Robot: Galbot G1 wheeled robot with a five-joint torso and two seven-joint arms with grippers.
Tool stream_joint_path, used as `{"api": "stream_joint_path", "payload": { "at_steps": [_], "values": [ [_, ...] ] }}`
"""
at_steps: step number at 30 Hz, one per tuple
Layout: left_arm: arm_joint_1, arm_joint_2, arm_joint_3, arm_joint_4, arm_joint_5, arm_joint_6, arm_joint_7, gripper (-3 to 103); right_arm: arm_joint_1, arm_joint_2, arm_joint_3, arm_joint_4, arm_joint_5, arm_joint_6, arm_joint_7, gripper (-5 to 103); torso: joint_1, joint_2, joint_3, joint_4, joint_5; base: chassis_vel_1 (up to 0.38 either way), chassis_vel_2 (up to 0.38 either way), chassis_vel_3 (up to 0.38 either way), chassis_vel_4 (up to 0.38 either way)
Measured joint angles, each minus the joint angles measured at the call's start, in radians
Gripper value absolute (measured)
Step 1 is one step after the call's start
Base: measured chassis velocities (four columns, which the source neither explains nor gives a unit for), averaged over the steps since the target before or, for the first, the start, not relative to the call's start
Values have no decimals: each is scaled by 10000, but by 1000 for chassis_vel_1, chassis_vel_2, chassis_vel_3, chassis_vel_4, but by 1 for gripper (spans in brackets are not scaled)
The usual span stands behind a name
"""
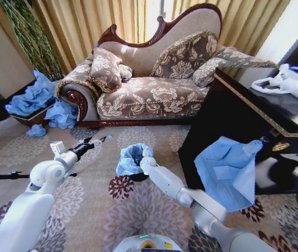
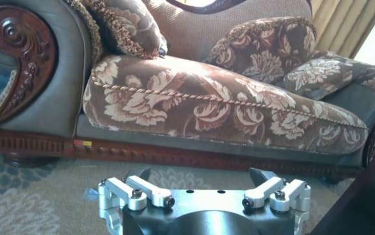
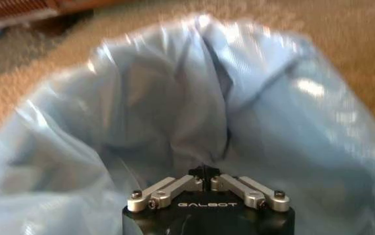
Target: Place a garbage bag over the trash bin.
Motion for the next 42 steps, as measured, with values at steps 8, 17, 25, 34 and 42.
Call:
{"api": "stream_joint_path", "payload": {
  "at_steps": [8, 17, 25, 34, 42],
  "values": [
    [22, -60, 24, 72, 4, -20, 46, 100, 209, -1, -183, 613, 214, 93, 467, 14, 1, 0, 0, -1, 0, 0, 0, 0, 0],
    [225, -54, -97, 237, 7, -135, 201, 100, 626, 2, -1499, 2484, 1371, 65, 1918, 51, 1, 0, 0, 1, -3, 0, 0, 0, 0],
    [295, -81, -112, 150, -7, -147, 220, 100, 566, -1, -1542, 2550, 1333, 81, 2243, 79, 1, 0, 0, -2, 0, 0, 0, 0, 0],
    [441, -88, -107, 123, -23, -192, 237, 100, 624, -8, -2017, 4341, 2101, 293, 3508, 100, 1, 0, 0, 0, 0, 0, 0, 0, 0],
    [673, -153, -200, 196, -21, -430, 382, 100, 1437, -1044, -2785, 5942, 2485, 807, 3976, 100, 0, 0, -1, -2, 1, 0, 0, 0, 0]
  ]
}}
